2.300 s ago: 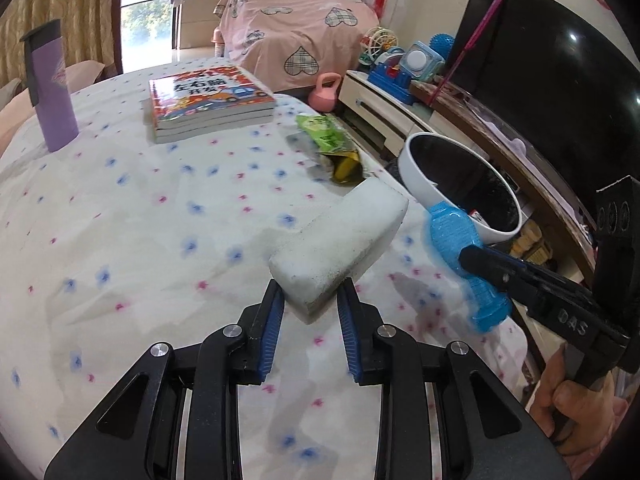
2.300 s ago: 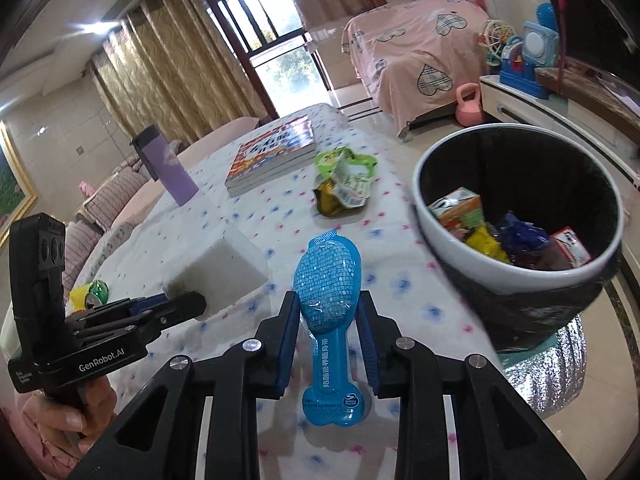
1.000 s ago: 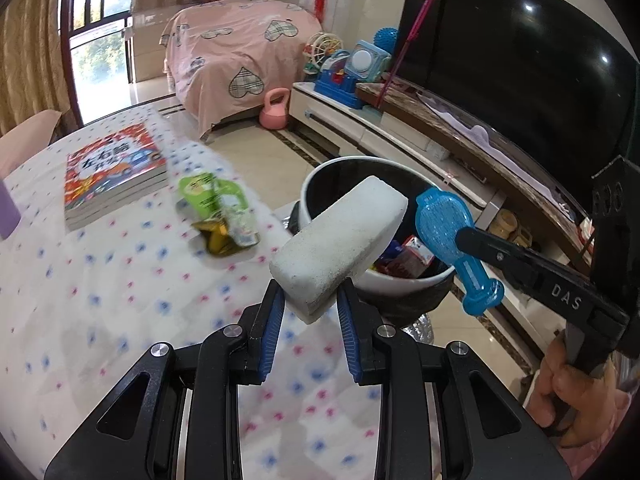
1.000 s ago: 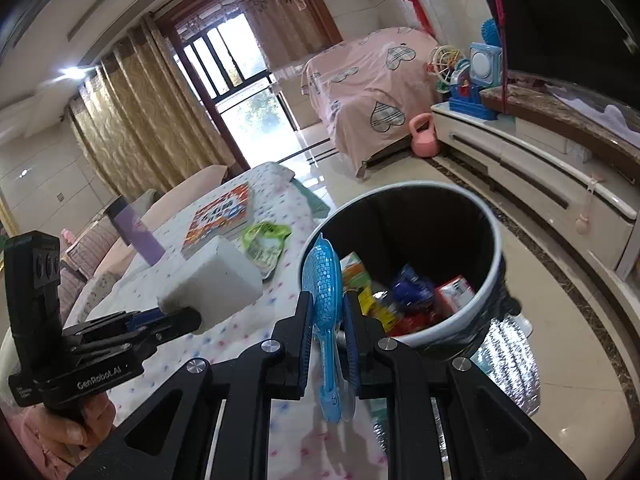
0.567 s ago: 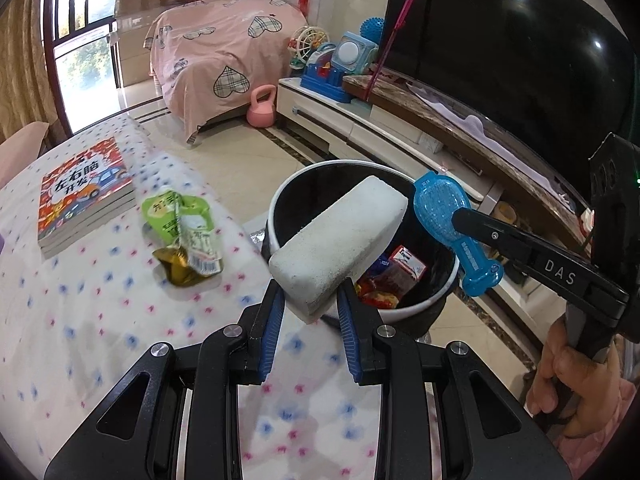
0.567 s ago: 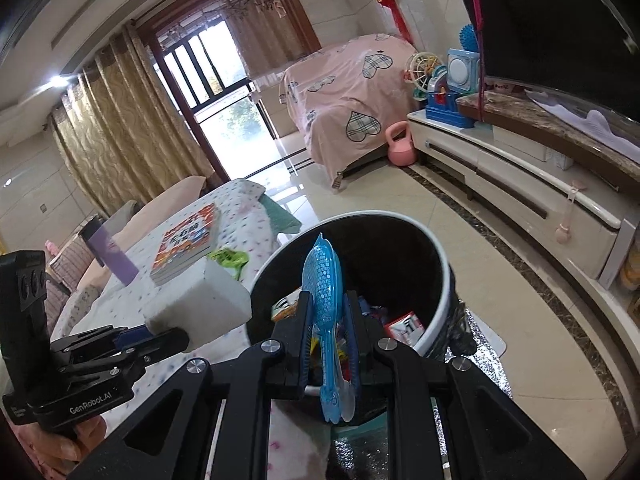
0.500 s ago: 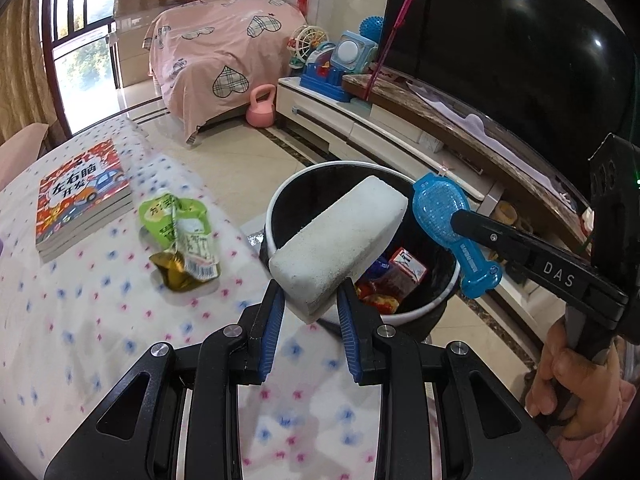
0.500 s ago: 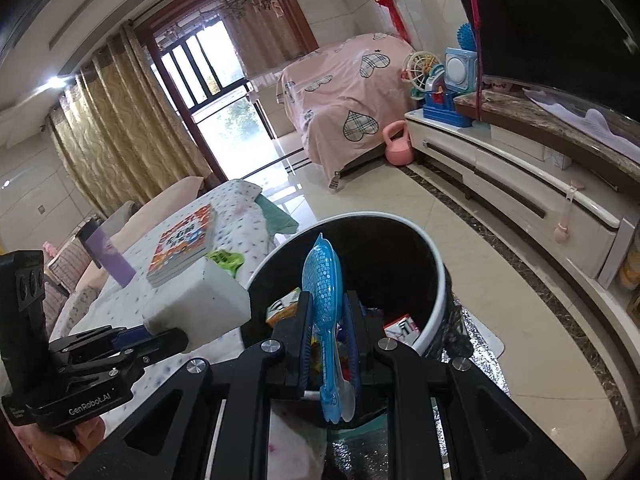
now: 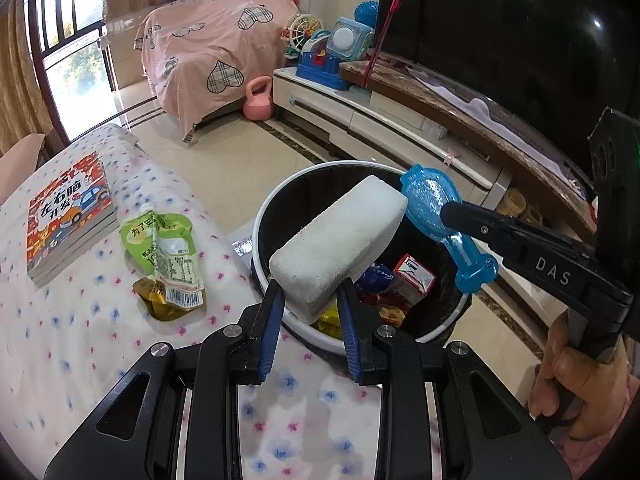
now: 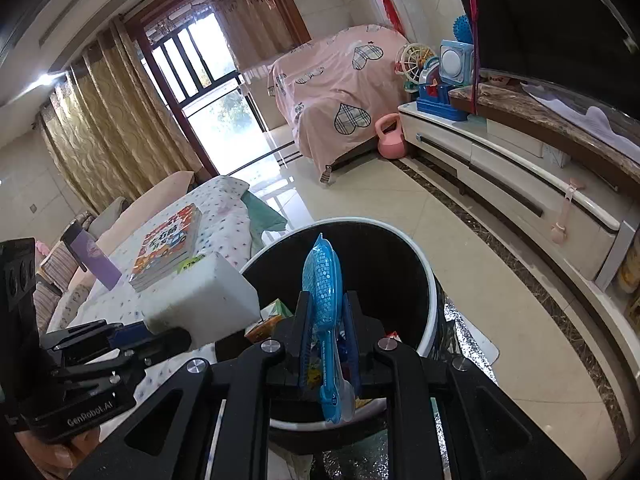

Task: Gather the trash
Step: 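Carry the foam block and hairbrush over the bin, then open both grippers to drop foam block and hairbrush into the bin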

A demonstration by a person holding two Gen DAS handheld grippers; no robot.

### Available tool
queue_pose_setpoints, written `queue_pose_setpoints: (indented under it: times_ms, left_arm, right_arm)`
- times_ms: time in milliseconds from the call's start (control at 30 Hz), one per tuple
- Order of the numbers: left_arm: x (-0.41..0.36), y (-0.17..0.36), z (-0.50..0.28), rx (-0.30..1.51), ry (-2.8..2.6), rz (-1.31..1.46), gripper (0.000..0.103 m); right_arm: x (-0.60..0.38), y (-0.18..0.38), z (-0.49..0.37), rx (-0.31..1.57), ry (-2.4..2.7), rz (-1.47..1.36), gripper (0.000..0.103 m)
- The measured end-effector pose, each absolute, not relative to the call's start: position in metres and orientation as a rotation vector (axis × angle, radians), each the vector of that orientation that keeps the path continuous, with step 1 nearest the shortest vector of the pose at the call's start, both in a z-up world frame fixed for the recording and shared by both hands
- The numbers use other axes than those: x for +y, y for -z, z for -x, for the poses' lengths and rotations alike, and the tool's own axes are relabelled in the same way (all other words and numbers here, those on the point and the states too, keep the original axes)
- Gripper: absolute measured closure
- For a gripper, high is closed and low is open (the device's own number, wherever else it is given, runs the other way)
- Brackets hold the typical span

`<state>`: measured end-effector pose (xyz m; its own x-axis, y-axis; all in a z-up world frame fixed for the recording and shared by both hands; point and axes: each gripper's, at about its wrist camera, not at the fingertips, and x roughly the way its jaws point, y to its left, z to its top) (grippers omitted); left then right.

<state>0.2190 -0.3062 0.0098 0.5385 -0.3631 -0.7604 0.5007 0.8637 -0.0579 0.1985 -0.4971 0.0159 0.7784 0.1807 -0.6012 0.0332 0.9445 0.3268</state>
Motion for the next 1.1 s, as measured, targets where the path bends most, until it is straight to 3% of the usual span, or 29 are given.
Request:
queue_pose_setpoints:
  times_ms: [833, 933, 1000, 1067, 1100]
  left_arm:
    - [-0.315, 0.000, -0.233, 0.920, 0.511, -0.158, 0.071]
    - [-0.314, -0.001, -0.233, 0.924, 0.507, -0.156, 0.060]
    - [-0.310, -0.003, -0.232, 0.916, 0.496, -0.151, 0.044]
    - [-0.305, -0.006, -0.230, 0.909, 0.489, -0.140, 0.040]
    - [-0.302, -0.007, -0.229, 0.904, 0.489, -0.132, 0.040]
  right_arm:
    - [-0.509, -0.006, -0.226, 0.750, -0.064, -0.359, 0.085]
    - [-0.509, -0.005, -0.226, 0.752, -0.066, -0.369, 0.083]
    - [-0.509, -0.005, -0.225, 0.755, -0.061, -0.376, 0.078]
    - [-0.510, -0.008, -0.223, 0.745, -0.060, -0.384, 0.061]
    - [-0.510, -0.009, -0.221, 0.740, -0.062, -0.386, 0.058]
